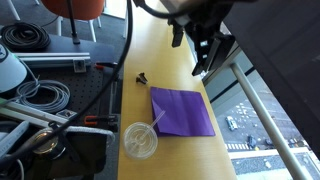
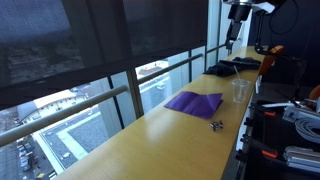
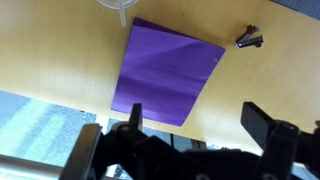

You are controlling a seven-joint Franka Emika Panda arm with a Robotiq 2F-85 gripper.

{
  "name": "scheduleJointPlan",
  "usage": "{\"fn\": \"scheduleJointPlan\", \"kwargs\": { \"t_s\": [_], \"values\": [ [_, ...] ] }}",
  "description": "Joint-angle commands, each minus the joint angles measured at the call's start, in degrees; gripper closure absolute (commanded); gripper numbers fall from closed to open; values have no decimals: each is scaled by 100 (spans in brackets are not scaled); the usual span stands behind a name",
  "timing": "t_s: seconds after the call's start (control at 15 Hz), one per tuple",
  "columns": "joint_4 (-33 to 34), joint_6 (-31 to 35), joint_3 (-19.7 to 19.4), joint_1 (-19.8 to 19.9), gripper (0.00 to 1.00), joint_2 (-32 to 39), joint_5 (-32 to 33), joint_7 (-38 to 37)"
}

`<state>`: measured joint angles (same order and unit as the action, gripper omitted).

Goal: Open the file

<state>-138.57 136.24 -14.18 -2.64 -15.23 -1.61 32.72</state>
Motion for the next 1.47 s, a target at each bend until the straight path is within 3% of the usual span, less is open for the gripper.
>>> {"fn": "scheduleJointPlan", "kwargs": {
  "t_s": [0.0, 0.33, 0.6, 1.07, 1.4],
  "values": [
    [891, 247, -2, 79, 0, 1325, -619, 316],
    [1859, 222, 374, 668, 0, 2805, -941, 232],
    [2610, -373, 702, 1325, 0, 3678, -1004, 222],
    [3528, -1843, 958, 2026, 0, 4491, -1054, 47],
    [3799, -1717, 1242, 2398, 0, 4823, -1602, 508]
  ]
}}
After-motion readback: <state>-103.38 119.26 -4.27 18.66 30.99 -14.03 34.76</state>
